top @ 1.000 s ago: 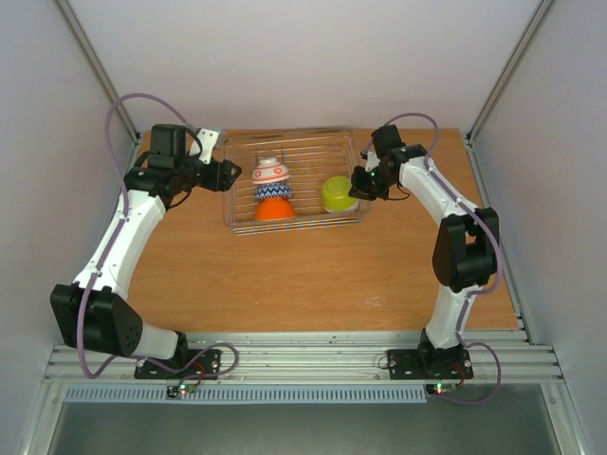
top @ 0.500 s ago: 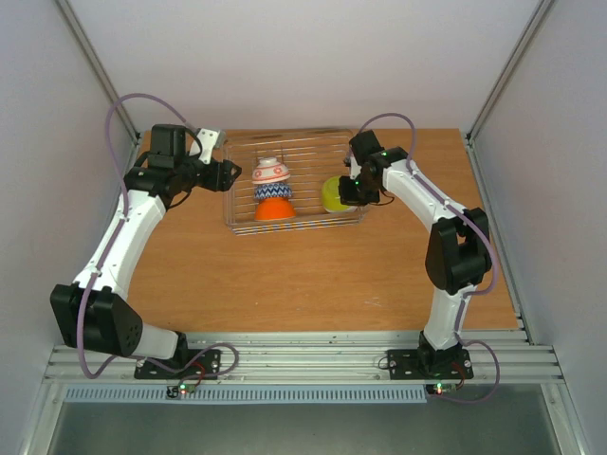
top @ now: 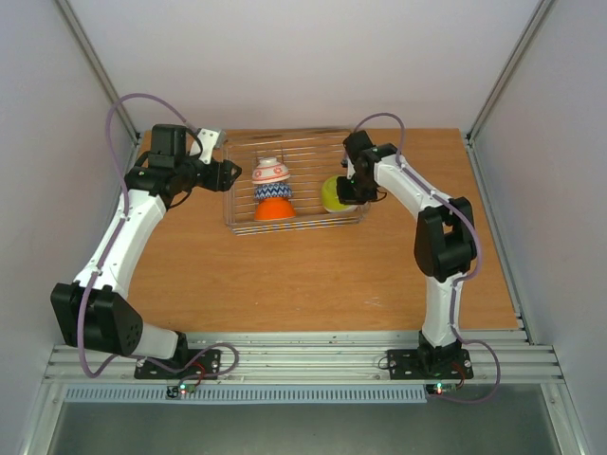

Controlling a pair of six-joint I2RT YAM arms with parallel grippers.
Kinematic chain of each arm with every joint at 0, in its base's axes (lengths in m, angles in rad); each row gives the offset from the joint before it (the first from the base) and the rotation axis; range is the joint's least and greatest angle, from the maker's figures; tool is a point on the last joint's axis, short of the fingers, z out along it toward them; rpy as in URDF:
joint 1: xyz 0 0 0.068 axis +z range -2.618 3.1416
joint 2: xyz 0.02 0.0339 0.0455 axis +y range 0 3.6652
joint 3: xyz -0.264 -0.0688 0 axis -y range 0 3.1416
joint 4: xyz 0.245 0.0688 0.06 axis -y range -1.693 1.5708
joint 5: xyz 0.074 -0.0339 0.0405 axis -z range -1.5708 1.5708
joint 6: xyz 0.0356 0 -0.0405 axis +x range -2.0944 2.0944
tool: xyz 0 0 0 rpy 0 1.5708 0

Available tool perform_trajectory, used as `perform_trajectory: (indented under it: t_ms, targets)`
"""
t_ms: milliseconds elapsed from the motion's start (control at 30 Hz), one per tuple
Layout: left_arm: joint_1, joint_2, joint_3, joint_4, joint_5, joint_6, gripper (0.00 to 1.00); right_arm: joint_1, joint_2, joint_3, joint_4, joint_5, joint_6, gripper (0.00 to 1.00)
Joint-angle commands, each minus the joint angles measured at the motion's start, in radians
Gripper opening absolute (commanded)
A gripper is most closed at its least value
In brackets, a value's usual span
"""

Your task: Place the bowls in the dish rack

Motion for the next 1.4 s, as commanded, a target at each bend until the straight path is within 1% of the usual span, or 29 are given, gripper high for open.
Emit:
perform_trajectory:
  t_ms: [0,300,500,667,700,767,900,1000,1067,1133,1200,1267,1367]
  targets:
    - [-0.001,0.013,-0.004,0.030,0.002,0.005,0.71,0.002,0.021,0.060,-0.018,0.041,-0.011,0.06]
    - [-0.001,0.011,-0.006,0.030,-0.005,0.006,0.71,0.002,0.071,0.180,-0.049,0.070,-0.020,0.08]
    - [-0.001,0.014,-0.006,0.030,-0.008,0.007,0.71,0.002,0.150,0.295,-0.089,0.064,-0.032,0.08]
    - [-0.001,0.011,-0.005,0.029,-0.014,0.008,0.71,0.003,0.199,0.355,-0.110,0.074,-0.039,0.09]
    - [-0.001,0.011,-0.005,0.029,-0.014,0.010,0.71,0.003,0.196,0.355,-0.108,0.085,-0.040,0.11]
    - [-0.001,0.011,-0.005,0.031,-0.016,0.010,0.71,0.004,0.184,0.351,-0.105,0.106,-0.042,0.19]
    - [-0.001,0.022,-0.006,0.031,-0.010,0.011,0.71,0.004,0.177,0.372,-0.117,0.148,-0.053,0.26]
    - [-0.001,0.025,-0.005,0.029,-0.008,0.009,0.71,0.005,0.192,0.401,-0.134,0.185,-0.065,0.35]
    - [-0.001,0.023,-0.006,0.029,-0.009,0.010,0.71,0.007,0.200,0.413,-0.137,0.189,-0.078,0.43]
    - [-0.001,0.022,-0.005,0.029,-0.012,0.011,0.71,0.017,0.203,0.423,-0.130,0.207,-0.102,0.56]
    - [-0.001,0.022,-0.005,0.030,-0.011,0.010,0.71,0.029,0.203,0.426,-0.115,0.235,-0.123,0.65]
    - [-0.001,0.023,-0.004,0.029,-0.009,0.010,0.71,0.041,0.202,0.426,-0.096,0.253,-0.142,0.70]
    - [-0.001,0.023,-0.005,0.029,-0.010,0.011,0.71,0.058,0.199,0.428,-0.073,0.260,-0.167,0.71]
